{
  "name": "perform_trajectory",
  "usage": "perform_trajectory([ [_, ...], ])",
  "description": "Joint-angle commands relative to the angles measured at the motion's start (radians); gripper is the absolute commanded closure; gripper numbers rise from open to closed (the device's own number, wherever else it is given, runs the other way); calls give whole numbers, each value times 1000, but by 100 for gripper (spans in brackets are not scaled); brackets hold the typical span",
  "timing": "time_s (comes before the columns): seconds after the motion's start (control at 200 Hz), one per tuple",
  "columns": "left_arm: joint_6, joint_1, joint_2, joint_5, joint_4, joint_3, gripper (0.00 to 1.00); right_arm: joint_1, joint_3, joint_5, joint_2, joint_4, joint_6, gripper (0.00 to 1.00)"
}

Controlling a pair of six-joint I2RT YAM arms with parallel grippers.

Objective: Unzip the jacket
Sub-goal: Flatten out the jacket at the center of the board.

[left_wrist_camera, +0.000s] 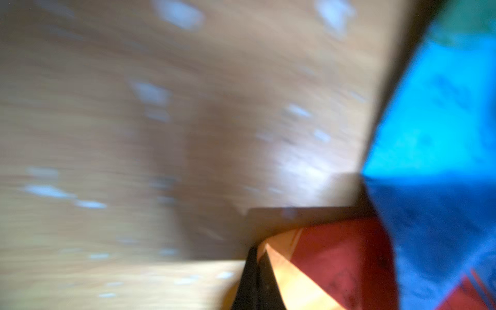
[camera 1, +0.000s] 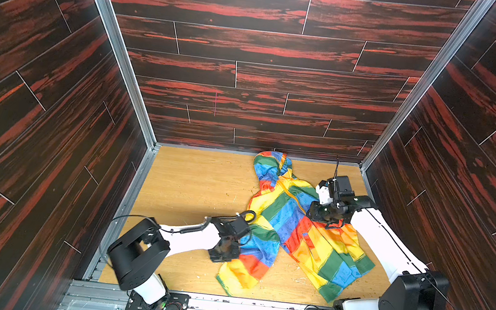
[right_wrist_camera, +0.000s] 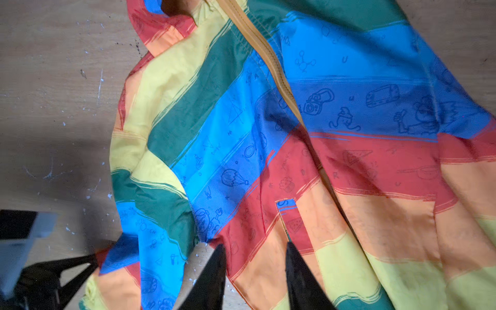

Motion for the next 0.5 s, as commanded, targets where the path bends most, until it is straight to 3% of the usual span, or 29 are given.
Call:
perform_trajectory([
  [0.0, 27, 114, -123, -111, -136, -35, 100, 10, -24, -50, 1, 31, 4, 62],
  [0.205, 134, 419, -273, -166, -224, -56, 100, 29, -37, -97, 55, 98, 30, 62],
  [0.496, 294, 846, -241, -77, -196, 20, 100, 77, -15, -103, 125, 148, 68, 60],
])
